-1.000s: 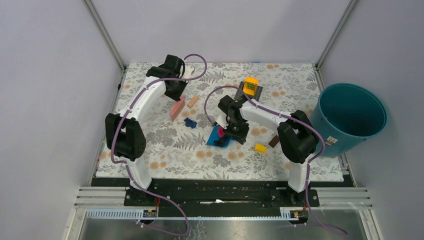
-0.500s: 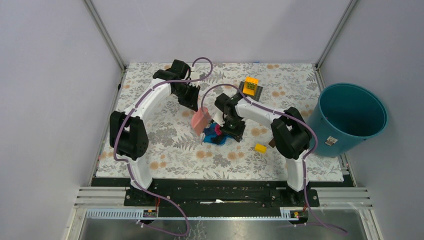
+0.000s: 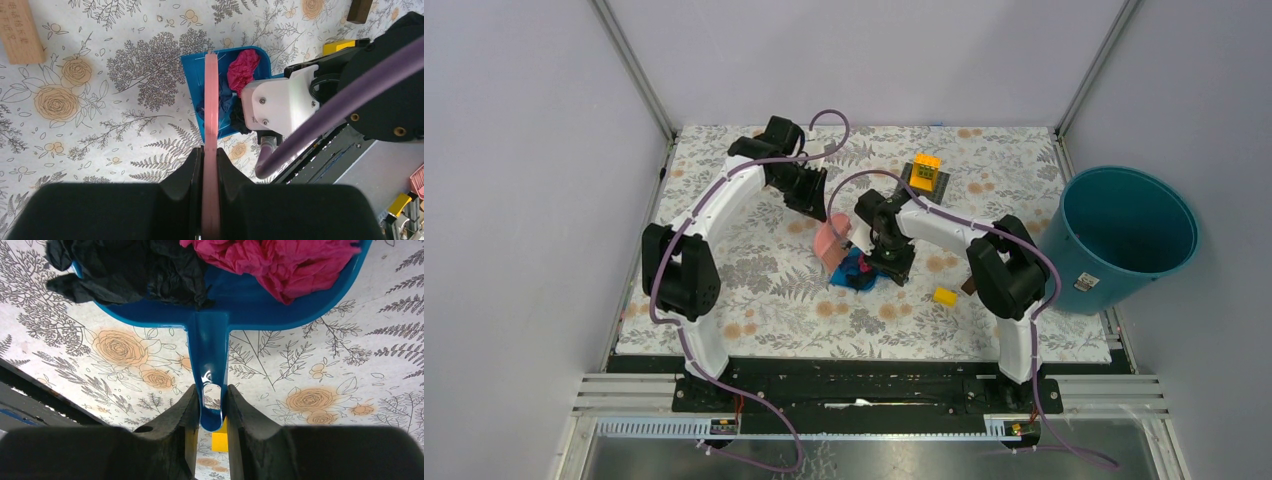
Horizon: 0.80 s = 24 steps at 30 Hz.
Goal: Sweep away the paper scraps from the table
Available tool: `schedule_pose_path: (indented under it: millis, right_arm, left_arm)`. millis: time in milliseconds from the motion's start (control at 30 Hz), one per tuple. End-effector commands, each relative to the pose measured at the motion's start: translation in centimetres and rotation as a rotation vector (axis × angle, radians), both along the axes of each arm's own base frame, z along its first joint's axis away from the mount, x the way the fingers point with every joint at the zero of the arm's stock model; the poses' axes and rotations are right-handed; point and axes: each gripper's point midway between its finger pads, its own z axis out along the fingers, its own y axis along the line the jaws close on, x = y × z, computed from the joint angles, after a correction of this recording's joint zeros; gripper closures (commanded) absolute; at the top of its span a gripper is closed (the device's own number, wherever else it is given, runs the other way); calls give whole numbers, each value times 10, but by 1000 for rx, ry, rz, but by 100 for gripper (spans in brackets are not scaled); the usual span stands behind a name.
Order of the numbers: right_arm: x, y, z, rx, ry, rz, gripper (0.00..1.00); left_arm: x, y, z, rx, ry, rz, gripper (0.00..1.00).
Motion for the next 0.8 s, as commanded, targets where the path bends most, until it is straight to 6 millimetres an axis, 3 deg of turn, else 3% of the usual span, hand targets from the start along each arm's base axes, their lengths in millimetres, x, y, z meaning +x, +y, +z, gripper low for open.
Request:
schedule_pose_path:
  millis: [0, 200, 333, 533, 767]
  right_arm:
    - [4, 8, 17, 85, -55, 1, 100]
    - [10, 9, 20, 110, -92, 9, 100]
    - [13, 13, 24, 136, -105, 8, 100]
    - [17, 20, 28, 168, -116, 3, 100]
    - [18, 19, 28, 168, -122, -4, 100]
  left_arm:
    - [2, -5, 59, -70, -151, -32, 100]
    - [-10, 7, 91, -96, -203, -31, 100]
    - [-20, 6, 95, -124, -195, -49, 100]
    - [-16, 3, 104, -141, -222, -52, 100]
    - [-1, 8, 129, -115, -337, -44, 100]
